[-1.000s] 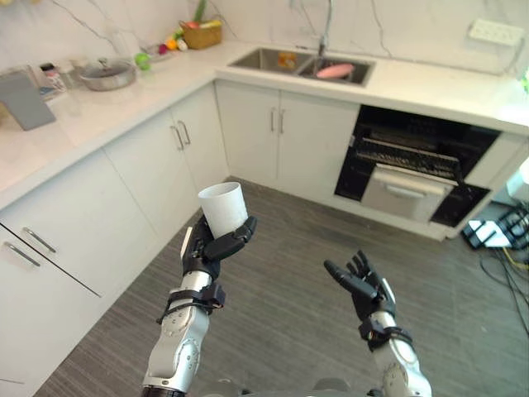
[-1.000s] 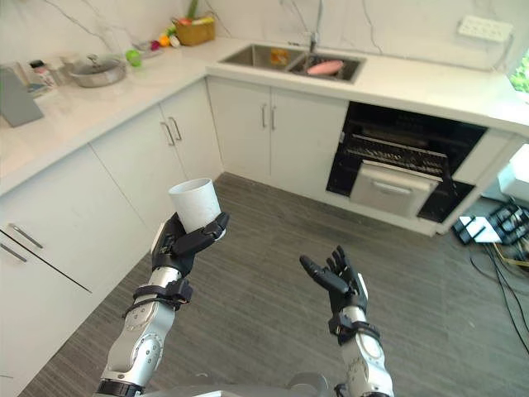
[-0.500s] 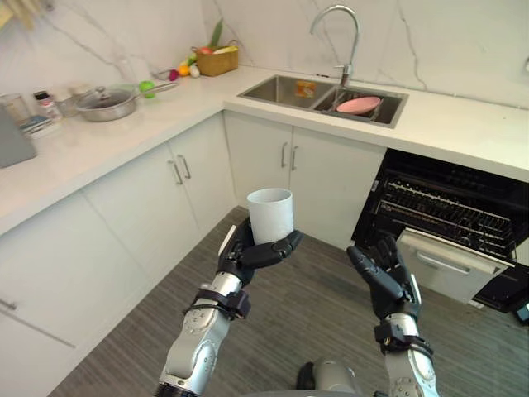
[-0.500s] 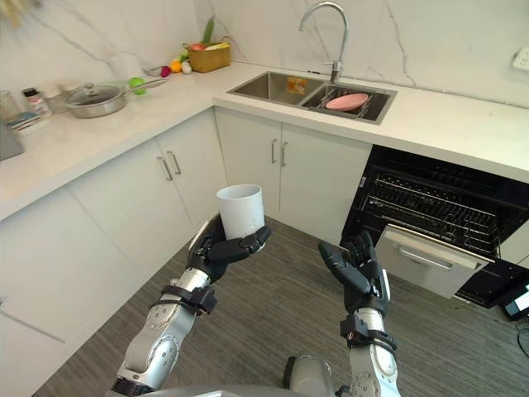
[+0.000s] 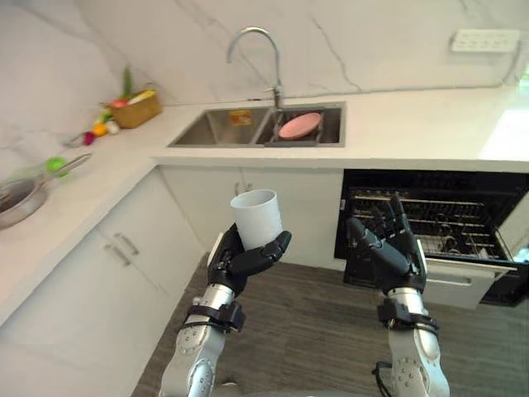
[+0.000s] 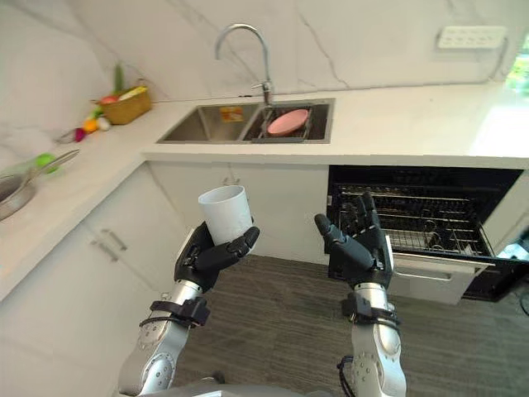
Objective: Walk over to the sink, pick up the cup, carry it to the dishwasher, place the cup inside the dishwasher, then close the dishwasher door
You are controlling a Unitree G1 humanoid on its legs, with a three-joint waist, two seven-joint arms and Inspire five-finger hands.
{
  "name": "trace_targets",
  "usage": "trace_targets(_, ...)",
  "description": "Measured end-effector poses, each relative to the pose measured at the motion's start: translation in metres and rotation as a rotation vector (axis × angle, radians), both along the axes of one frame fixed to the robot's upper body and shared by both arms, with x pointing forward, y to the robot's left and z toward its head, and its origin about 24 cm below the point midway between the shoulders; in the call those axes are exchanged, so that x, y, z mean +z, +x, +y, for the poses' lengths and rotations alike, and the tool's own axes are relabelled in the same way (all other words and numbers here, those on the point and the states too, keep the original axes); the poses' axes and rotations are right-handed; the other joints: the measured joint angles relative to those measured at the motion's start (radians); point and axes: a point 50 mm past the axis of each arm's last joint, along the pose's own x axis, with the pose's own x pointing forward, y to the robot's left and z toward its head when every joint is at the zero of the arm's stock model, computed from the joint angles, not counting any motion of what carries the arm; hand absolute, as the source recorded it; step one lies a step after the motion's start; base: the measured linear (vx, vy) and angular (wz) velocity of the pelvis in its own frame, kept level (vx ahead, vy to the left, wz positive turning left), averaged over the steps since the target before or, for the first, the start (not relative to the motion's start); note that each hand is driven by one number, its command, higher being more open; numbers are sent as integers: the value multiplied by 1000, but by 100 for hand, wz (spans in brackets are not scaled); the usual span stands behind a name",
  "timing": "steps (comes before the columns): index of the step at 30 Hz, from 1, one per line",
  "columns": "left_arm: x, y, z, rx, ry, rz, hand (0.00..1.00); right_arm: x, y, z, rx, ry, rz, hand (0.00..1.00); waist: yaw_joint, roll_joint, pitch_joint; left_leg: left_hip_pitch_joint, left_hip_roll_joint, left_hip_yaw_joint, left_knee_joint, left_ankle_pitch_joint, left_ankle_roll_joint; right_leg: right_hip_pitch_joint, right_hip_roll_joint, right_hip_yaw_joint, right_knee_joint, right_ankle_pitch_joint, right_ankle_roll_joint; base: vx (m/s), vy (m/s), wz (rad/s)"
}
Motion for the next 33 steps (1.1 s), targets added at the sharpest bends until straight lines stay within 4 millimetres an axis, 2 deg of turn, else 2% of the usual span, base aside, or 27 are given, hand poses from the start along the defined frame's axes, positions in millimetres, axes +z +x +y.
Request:
trace_targets(1,-2,-3,6,14,20,0,0,-2,0,2,2,11,8,100,0,-22,4,14,-17,12,66,62,8,23,-35,3,-1,-15,23,343,331,-105)
trace_targets(2,-1,-3,10,19,36,-5,0,-3,0,4,7,20,9,100,-1,-40,8,15,-31,25,104,48,11,30,-62,1,-1,-20,31,464,449,-82)
trace_targets(3,1,0,16,23,71,-25,0,-5,-1,7,2,38,12,100,-16,-81,12,11,-66,48,161,-11,34,36,-118,-7,2,-18,39,348,349,-37)
trace_targets(4,6,5,17,21,88,-54,0,-5,-1,4,-15,39,13,100,-28,-100,20,-3,-98,57,225,-50,47,36,-155,-11,17,-8,51,406,415,-15)
trace_targets(6,15,14,12,4,83,-98,0,-7,-3,-1,-49,37,27,100,-33,-103,22,-14,-124,67,294,-114,60,25,-190,-10,63,16,55,277,314,-6)
trace_targets(8,26,24,5,-25,81,-152,0,-11,-4,-5,-78,44,49,100,-32,-103,22,-6,-141,75,308,-155,80,-41,-208,-9,199,67,55,223,269,-5)
trace_targets(10,38,33,-1,-47,93,-207,0,-14,-5,-2,-98,71,57,100,-32,-111,27,46,-159,109,291,-183,99,-180,-251,-12,448,218,81,192,209,-22)
trace_targets(11,39,34,-1,-45,97,-212,0,-15,-5,0,-99,75,59,100,-32,-110,28,73,-163,123,279,-189,105,-201,-265,-18,483,267,83,203,160,-57)
trace_targets(12,40,34,-2,-33,95,-210,0,-17,-5,2,-99,71,69,100,-31,-104,31,131,-169,135,238,-194,111,-225,-285,-37,528,351,69,197,109,-56)
trace_targets(13,40,34,-1,-27,94,-211,0,-18,-6,3,-97,69,74,100,-32,-101,33,158,-168,145,214,-195,113,-236,-290,-49,551,361,58,191,102,-74)
trace_targets(14,42,34,0,-9,93,-213,0,-19,-5,6,-91,71,78,100,-29,-94,39,196,-160,175,177,-196,114,-289,-283,-92,607,269,49,161,62,-75)
trace_targets(15,42,35,3,18,95,-208,0,-18,-5,7,-82,65,75,100,-29,-91,44,227,-147,198,142,-201,121,-340,-253,-156,612,162,33,133,21,-73)
trace_targets(16,43,35,5,26,96,-207,0,-17,-5,7,-81,64,72,100,-31,-87,49,238,-138,208,131,-210,129,-360,-232,-190,582,131,31,139,-14,-64)
trace_targets(17,43,35,7,33,99,-208,0,-15,-7,6,-86,60,65,100,-31,-84,54,250,-124,229,123,-224,120,-400,-187,-275,464,109,24,141,-57,-49)
trace_targets(18,44,33,9,36,108,-212,0,-12,-8,5,-89,57,49,100,-32,-103,55,262,-135,241,124,-242,93,-404,-163,-386,265,150,1,139,-69,-48)
trace_targets(19,45,31,11,34,116,-219,0,-9,-9,4,-88,55,38,100,-31,-128,51,270,-161,241,126,-252,80,-402,-161,-436,167,230,-59,205,-58,-38)
trace_targets(20,43,29,5,23,94,-208,0,-3,-10,-6,-87,10,16,100,-39,-84,69,283,-155,195,135,-272,75,-375,-139,-469,146,247,-114,233,23,-44)
trace_targets(22,45,27,-2,9,92,-222,0,3,-9,-15,-91,-27,-2,100,-33,-34,65,285,-140,173,133,-277,76,-387,-98,-449,140,242,-121,216,52,-56)
trace_targets(24,47,30,-4,7,99,-231,0,7,-4,-13,-85,-32,-23,100,-33,-30,70,287,-120,159,142,-292,73,-395,-71,-426,146,226,-130,149,-49,-45)
trace_targets(25,48,31,-7,-9,103,-239,0,10,-4,-13,-88,-35,-38,100,-36,-26,72,286,-102,157,166,-316,58,-395,-61,-428,166,199,-127,103,-92,-23)
trace_targets(26,48,31,-9,-18,103,-239,0,11,-5,-13,-92,-35,-43,100,-39,-26,72,284,-95,156,188,-328,62,-394,-57,-433,180,179,-128,107,-110,7)
trace_targets(27,47,30,-11,-35,111,-238,0,14,-5,-12,-98,-33,-57,100,-48,-25,72,260,-76,158,279,-347,72,-383,-61,-438,196,140,-122,78,-77,21)
trace_targets(28,46,29,-13,-49,117,-234,0,17,-5,-13,-106,-34,-68,100,-49,-20,75,181,-23,162,483,-335,86,-359,-58,-450,190,130,-124,79,-86,20)
trace_targets(29,46,29,-14,-54,114,-233,0,19,-5,-14,-106,-39,-76,100,-47,-8,81,146,9,163,585,-316,89,-340,-46,-454,184,125,-125,96,-98,3)
trace_targets(30,45,28,-16,-57,107,-229,0,23,-5,-14,-100,-49,-93,100,-39,21,97,91,76,152,764,-245,87,-292,-13,-456,170,112,-131,129,-81,-16)
trace_targets(31,40,25,-14,-54,107,-208,0,25,-5,-13,-95,-58,-100,100,-32,33,101,28,121,111,908,-156,75,-248,9,-451,151,102,-133,148,-46,-23)
trace_targets(33,34,20,-15,-58,103,-181,0,28,-5,-13,-94,-70,-109,100,-29,35,99,-18,114,87,932,-197,69,-202,9,-433,116,97,-132,165,2,-34)
